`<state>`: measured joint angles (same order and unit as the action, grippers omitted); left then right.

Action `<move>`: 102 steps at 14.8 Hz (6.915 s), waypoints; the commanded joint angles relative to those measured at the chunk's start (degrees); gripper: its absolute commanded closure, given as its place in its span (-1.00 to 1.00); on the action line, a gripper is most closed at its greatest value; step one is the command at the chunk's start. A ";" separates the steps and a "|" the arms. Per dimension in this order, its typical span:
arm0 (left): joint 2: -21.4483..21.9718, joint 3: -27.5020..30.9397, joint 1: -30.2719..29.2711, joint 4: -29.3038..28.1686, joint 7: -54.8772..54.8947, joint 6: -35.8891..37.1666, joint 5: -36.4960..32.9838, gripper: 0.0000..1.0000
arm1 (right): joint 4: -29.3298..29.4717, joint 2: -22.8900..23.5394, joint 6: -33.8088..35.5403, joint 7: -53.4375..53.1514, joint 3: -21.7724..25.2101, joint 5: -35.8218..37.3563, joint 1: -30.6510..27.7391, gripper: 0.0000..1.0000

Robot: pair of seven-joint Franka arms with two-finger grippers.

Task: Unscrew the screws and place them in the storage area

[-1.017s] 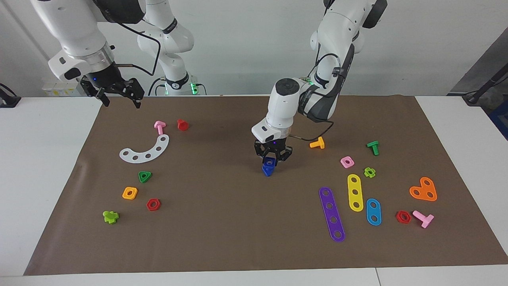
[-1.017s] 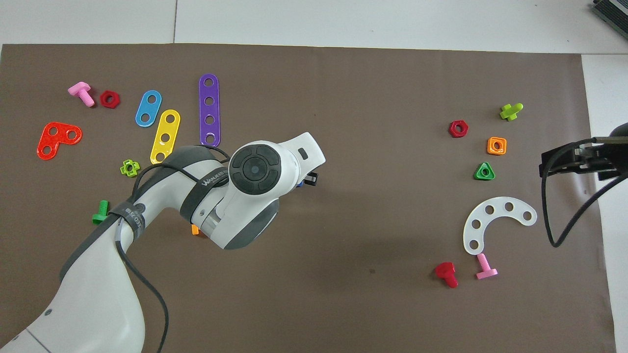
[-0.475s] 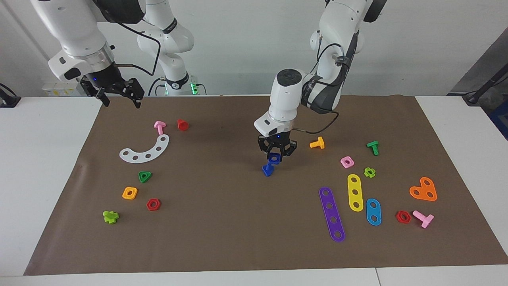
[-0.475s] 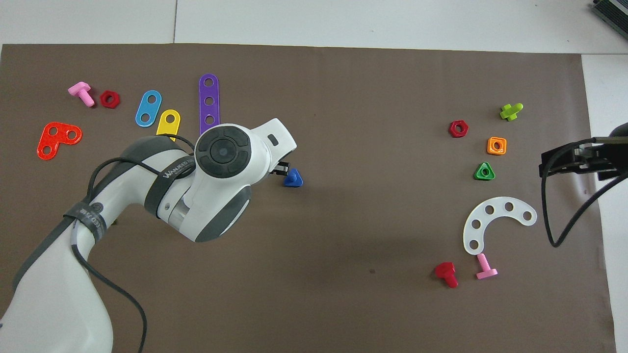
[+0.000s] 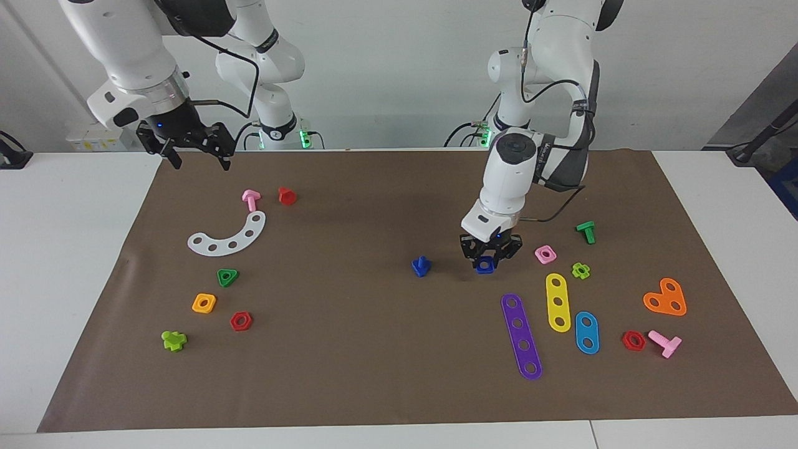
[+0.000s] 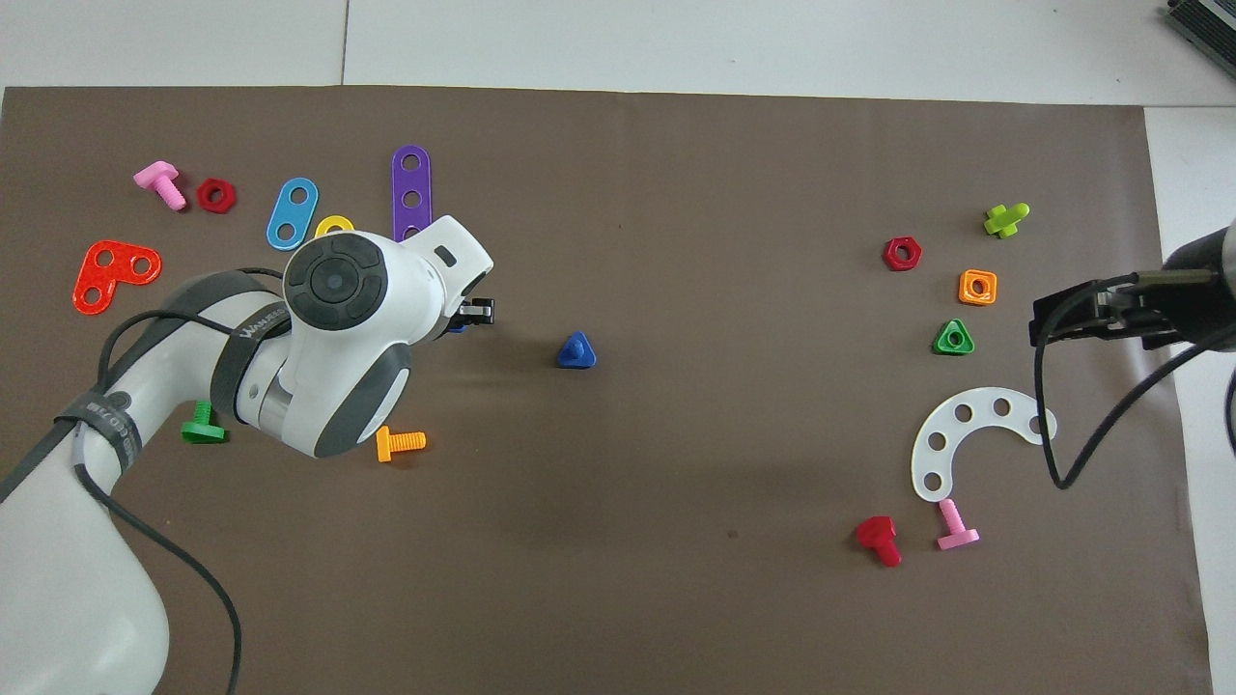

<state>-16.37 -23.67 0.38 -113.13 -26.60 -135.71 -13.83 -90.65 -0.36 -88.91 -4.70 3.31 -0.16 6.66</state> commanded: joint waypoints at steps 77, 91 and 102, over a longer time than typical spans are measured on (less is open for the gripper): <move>19.54 22.26 1.99 22.25 35.56 49.32 14.97 -1.00 | -11.02 14.16 -33.52 -6.05 -0.06 5.08 9.19 1.00; 19.54 22.26 1.99 22.25 35.56 49.40 14.97 -1.00 | -32.48 12.48 -54.26 7.87 -0.06 -0.01 -1.12 1.00; 19.54 22.26 1.99 22.25 35.56 49.40 14.89 -1.00 | -13.16 10.21 -35.47 1.01 0.91 0.77 -1.56 -1.00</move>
<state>1.61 -1.07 3.20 -89.30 8.68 -86.79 0.59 -107.87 10.23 -128.26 -2.54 4.43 0.92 6.26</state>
